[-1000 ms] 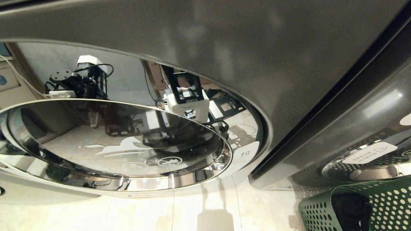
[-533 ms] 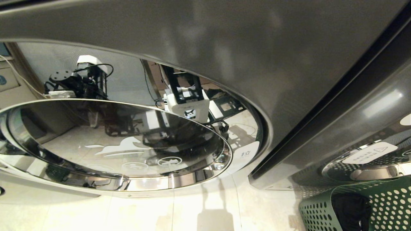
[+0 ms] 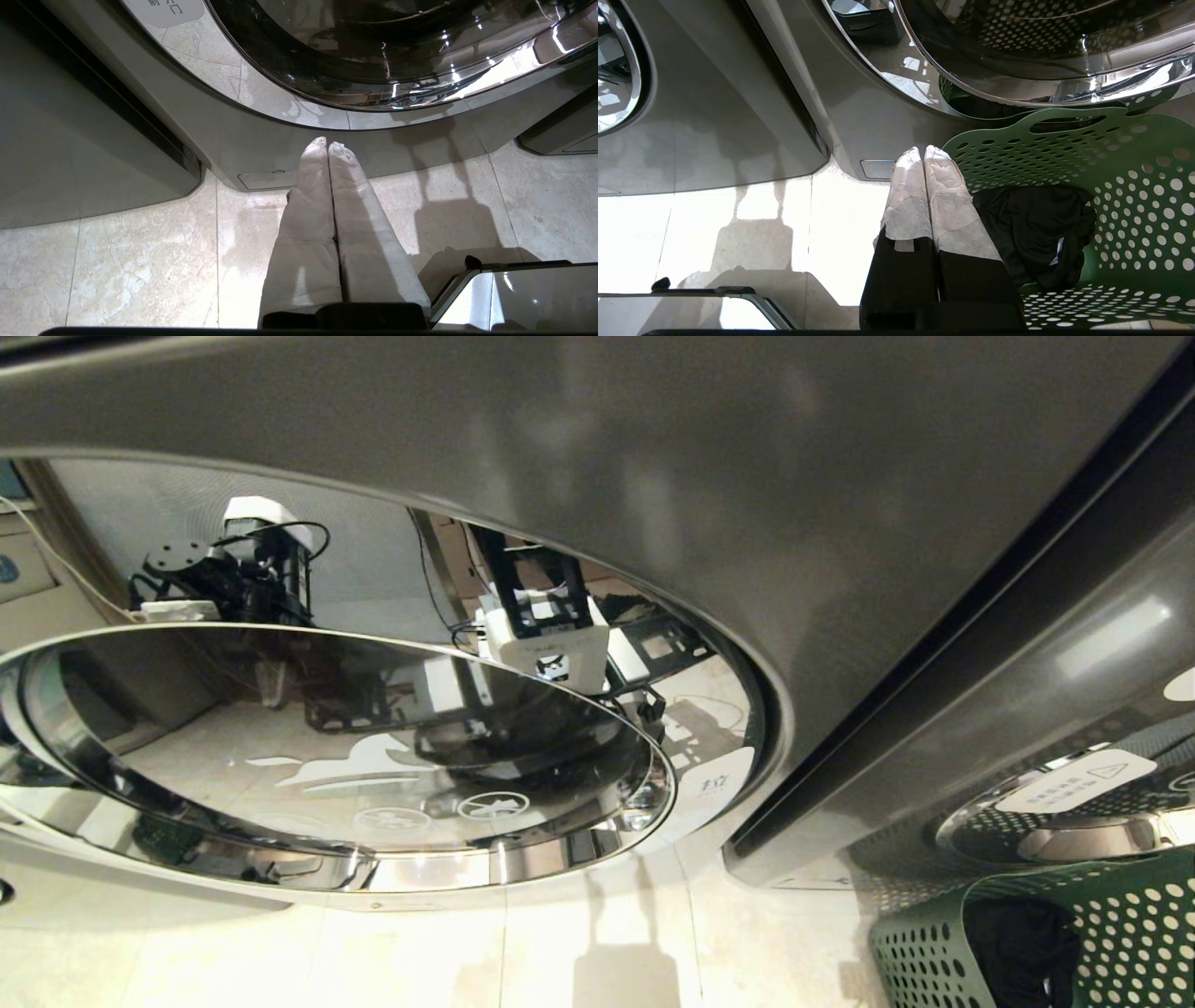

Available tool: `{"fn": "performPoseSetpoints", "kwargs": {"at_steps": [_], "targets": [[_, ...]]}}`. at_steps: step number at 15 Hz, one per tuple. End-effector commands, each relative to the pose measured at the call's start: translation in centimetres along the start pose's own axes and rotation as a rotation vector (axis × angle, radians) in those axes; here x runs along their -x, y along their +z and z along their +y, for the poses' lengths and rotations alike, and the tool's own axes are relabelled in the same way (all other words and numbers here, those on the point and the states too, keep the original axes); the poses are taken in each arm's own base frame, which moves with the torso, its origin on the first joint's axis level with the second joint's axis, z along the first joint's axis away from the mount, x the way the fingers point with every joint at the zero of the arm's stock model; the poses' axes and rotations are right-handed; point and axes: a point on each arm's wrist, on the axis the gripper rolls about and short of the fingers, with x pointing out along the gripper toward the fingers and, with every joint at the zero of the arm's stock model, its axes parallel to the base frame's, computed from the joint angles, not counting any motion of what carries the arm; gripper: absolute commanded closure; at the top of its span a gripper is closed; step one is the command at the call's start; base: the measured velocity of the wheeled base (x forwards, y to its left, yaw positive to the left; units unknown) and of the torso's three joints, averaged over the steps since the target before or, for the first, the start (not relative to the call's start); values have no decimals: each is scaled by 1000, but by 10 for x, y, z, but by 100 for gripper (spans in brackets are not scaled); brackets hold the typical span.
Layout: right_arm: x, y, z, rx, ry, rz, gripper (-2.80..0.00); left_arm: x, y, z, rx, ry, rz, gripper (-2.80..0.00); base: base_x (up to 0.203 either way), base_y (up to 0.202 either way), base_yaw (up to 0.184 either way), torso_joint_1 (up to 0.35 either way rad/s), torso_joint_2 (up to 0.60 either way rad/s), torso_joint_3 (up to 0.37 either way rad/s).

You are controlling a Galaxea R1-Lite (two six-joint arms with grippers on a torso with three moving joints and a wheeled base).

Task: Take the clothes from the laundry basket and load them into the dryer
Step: Take the clothes out of the basket

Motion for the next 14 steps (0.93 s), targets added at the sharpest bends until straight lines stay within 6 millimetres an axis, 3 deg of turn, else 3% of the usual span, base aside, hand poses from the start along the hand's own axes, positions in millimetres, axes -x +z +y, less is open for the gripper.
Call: {"fn": "performPoseSetpoints", "kwargs": {"at_steps": [1,8,10,12,14], "targets": [[0,0,0,-1,0,0,0,0,0,0,-1,0,0,0,0,0,0,0,0,0],[1,2,0,9,-2,-10,0,0,0,0,2,0,-2,0,0,0,0,0,0,0],[10,33,0,48,-18,-86,0,0,0,0,14,3,-2,0,0,0,0,0,0,0],[21,79,-1,40,-109,-73,0,0,1,0,45,9,-3,0,0,0,0,0,0,0],[0,107,-2,-54,-204,102,0,0,0,1,68,22,-2,0,0,0,0,0,0,0]]}}
